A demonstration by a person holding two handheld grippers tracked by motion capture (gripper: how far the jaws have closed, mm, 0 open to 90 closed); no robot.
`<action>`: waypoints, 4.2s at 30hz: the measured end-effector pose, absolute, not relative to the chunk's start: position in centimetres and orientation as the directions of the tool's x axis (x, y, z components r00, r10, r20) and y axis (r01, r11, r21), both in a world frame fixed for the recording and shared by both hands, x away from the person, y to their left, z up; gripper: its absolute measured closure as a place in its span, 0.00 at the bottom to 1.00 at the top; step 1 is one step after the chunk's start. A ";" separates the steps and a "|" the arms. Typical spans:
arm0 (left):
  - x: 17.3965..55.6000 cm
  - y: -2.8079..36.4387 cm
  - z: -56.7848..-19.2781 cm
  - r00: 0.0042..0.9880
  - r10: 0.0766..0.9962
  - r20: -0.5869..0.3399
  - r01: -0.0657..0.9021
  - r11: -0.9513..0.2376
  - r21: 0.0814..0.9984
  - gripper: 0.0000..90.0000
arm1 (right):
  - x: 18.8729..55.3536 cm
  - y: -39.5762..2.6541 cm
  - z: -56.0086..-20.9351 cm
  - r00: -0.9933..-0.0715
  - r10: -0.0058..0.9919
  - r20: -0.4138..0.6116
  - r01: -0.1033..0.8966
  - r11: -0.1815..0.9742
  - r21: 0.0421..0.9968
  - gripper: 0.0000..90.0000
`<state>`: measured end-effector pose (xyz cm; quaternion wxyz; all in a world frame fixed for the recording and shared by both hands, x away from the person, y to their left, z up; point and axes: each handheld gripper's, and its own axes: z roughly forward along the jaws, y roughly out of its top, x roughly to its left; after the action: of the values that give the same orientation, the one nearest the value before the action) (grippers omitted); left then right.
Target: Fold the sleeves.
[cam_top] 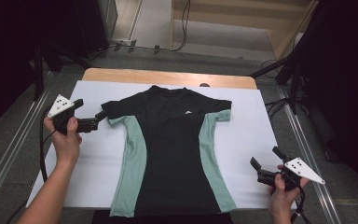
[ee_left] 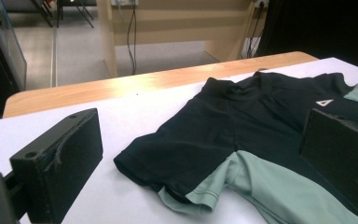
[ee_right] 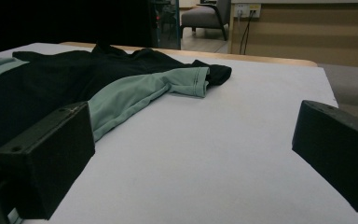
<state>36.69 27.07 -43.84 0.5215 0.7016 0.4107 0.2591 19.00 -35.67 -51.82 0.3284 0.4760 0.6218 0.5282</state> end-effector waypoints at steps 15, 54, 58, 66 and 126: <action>40.6 27.1 -44.7 0.485 0.867 -0.114 0.441 -0.130 0.888 0.15 | 19.0 -35.7 -51.8 -0.330 0.939 0.096 0.247 -0.013 0.969 0.00; 47.7 27.1 -49.3 0.365 0.915 -0.171 0.693 -0.144 0.706 0.60 | 19.2 -35.7 -51.9 -0.330 0.939 0.098 0.255 -0.011 0.967 0.00; 47.7 26.6 -49.5 0.354 0.926 -0.133 0.691 -0.163 0.704 0.67 | 19.2 -35.7 -51.9 -0.330 0.938 0.101 0.257 -0.013 0.966 0.00; 47.8 25.6 -49.5 0.369 0.926 -0.083 0.686 -0.211 0.696 0.95 | 19.2 -35.7 -52.0 -0.332 0.939 0.093 0.253 -0.006 0.967 0.00; 43.2 14.5 -40.6 0.666 0.724 -0.179 0.485 -0.238 0.842 0.98 | 19.3 -35.6 -52.0 -0.343 0.934 0.098 0.259 -0.006 0.966 0.00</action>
<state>43.22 14.45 -40.60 0.4793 0.7768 0.3890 0.1248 19.29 -35.65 -52.03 0.3206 0.4749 0.6278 0.5268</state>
